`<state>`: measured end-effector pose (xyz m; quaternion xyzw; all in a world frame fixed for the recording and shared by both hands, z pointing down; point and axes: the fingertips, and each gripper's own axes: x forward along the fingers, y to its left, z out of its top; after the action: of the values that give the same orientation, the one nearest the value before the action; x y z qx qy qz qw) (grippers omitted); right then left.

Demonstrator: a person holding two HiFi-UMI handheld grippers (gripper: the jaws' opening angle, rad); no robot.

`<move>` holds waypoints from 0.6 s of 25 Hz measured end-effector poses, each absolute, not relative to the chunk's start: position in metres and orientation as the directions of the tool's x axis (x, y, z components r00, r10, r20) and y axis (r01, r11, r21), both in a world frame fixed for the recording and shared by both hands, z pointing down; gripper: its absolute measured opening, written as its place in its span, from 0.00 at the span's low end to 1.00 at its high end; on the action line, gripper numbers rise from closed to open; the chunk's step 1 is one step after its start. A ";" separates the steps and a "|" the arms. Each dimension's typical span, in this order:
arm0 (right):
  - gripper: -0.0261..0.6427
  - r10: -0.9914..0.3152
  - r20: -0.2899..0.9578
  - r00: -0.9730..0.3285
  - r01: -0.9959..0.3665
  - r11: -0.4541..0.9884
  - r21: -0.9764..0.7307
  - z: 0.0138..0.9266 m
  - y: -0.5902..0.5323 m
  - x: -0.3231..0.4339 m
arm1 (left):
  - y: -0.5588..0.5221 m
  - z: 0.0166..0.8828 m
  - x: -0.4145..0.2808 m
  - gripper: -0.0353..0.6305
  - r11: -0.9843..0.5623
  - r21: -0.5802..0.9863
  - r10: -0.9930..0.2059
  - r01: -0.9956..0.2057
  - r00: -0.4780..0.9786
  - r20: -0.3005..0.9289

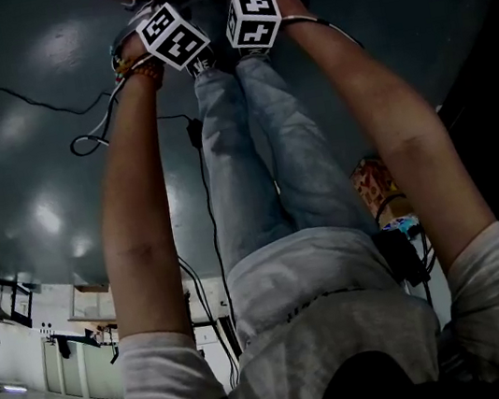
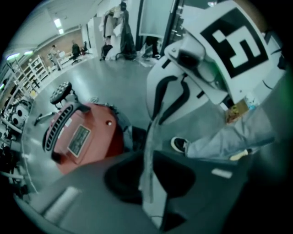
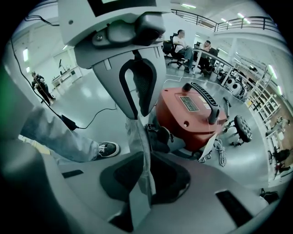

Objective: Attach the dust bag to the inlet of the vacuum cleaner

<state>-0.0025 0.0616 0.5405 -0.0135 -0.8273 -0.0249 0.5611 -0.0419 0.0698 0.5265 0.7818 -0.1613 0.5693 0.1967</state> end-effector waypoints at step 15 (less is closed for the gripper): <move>0.05 -0.027 0.901 -0.433 0.043 0.998 0.051 0.532 0.069 -0.002 | 0.068 0.526 -0.027 0.06 -0.862 0.090 -0.077 -0.499 0.304 0.950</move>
<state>-0.0022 0.0691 0.5320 -0.0045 -0.8458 -0.0329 0.5324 -0.0267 0.0680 0.5263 0.7852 -0.1834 0.5608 0.1880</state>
